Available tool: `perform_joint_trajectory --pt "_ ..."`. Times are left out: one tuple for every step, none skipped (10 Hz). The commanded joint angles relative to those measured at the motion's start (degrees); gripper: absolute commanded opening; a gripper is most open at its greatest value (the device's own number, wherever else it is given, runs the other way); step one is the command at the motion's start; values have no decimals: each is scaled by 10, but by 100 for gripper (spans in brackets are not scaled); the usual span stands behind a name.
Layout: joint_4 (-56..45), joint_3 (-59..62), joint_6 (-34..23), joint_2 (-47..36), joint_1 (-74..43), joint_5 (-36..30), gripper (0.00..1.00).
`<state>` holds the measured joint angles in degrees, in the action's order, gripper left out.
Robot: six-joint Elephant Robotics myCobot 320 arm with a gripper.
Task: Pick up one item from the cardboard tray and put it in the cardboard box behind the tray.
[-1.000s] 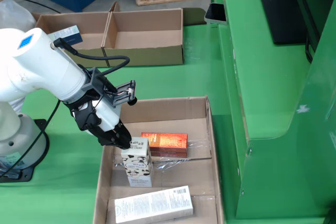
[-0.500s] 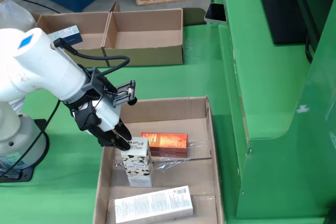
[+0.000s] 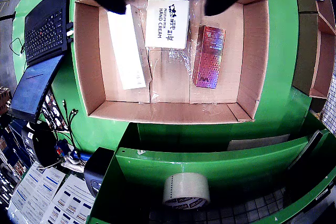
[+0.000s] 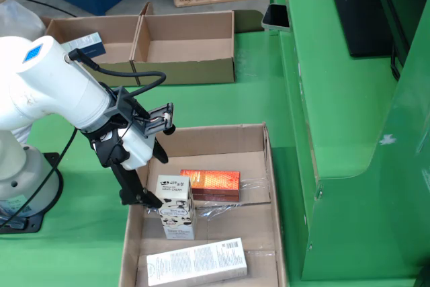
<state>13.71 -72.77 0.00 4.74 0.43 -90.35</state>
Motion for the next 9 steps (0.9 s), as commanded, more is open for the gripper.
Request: perform_joint_trajectory --pt "6 16 0 -10 0 0 90" --pt "6 16 0 -10 0 0 100" --pt "6 16 0 -10 0 0 100" --pt "6 16 0 -10 0 0 100" --pt "6 16 0 -10 0 0 100" --pt "6 16 0 -10 0 0 100" --pt "6 16 0 -10 0 0 100" --pt "6 16 0 -10 0 0 100" --pt "6 16 0 -10 0 0 100"
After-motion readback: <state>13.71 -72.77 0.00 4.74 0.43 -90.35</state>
